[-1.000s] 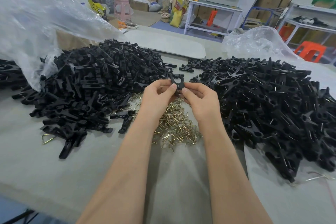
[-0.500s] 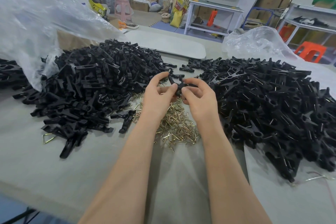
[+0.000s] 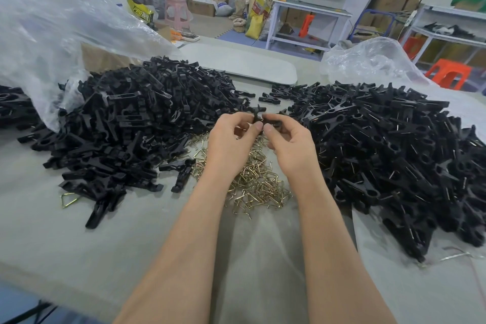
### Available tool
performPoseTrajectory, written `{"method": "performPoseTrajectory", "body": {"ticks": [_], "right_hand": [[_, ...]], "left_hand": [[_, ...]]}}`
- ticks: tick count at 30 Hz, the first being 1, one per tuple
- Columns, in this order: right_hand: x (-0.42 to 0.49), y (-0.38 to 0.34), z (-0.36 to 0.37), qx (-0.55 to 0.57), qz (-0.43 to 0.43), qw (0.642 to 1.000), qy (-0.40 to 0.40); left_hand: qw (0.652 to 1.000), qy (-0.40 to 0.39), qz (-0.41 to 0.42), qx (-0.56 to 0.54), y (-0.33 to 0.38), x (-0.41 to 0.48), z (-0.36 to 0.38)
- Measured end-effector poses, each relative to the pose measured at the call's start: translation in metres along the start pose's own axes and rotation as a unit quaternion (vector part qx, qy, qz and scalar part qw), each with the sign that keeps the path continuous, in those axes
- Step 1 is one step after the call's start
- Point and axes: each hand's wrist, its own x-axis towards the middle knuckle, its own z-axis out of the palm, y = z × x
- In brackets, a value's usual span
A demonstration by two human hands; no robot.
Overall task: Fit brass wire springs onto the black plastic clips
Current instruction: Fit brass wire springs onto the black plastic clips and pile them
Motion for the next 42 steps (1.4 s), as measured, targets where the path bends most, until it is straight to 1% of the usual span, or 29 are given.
{"method": "performPoseTrajectory", "body": {"ticks": [5, 9, 12, 14, 17, 23, 29, 37, 40, 42], "right_hand": [[0.0005, -0.0019, -0.0027, 0.012, 0.018, 1.000, 0.003], [0.0010, -0.0011, -0.0024, -0.039, 0.021, 0.998, 0.032], [-0.0006, -0.0024, -0.0002, -0.023, 0.031, 0.998, 0.055], [0.0001, -0.0016, -0.0004, -0.016, 0.037, 0.998, 0.038], [-0.0001, -0.0027, -0.0016, -0.030, 0.023, 0.999, 0.008], [-0.0014, -0.0077, 0.0007, -0.050, 0.008, 0.999, 0.002], [0.0012, -0.0042, -0.0034, 0.004, 0.031, 0.998, 0.052], [0.0029, 0.0007, -0.0052, 0.013, 0.018, 0.999, 0.037], [0.0027, 0.0012, -0.0051, 0.032, 0.026, 0.998, 0.039], [0.0012, 0.0005, -0.0040, 0.033, 0.015, 0.998, 0.048]], "left_hand": [[0.995, -0.026, -0.054, -0.075, 0.0016, 0.0006, -0.0021], [0.991, -0.059, -0.065, -0.098, 0.0015, -0.0011, -0.0018], [0.989, -0.069, -0.074, -0.110, 0.0019, -0.0018, -0.0010], [0.988, -0.072, -0.079, -0.115, 0.0025, -0.0021, -0.0011], [0.986, -0.075, -0.078, -0.124, 0.0042, -0.0028, -0.0022], [0.987, -0.077, -0.068, -0.124, 0.0050, -0.0036, -0.0036], [0.985, -0.077, -0.069, -0.138, 0.0072, -0.0048, -0.0030], [0.986, -0.082, -0.058, -0.134, 0.0063, -0.0048, -0.0038], [0.983, -0.081, -0.073, -0.149, 0.0052, -0.0041, -0.0018], [0.980, -0.074, -0.086, -0.165, 0.0039, -0.0031, -0.0001]]}}
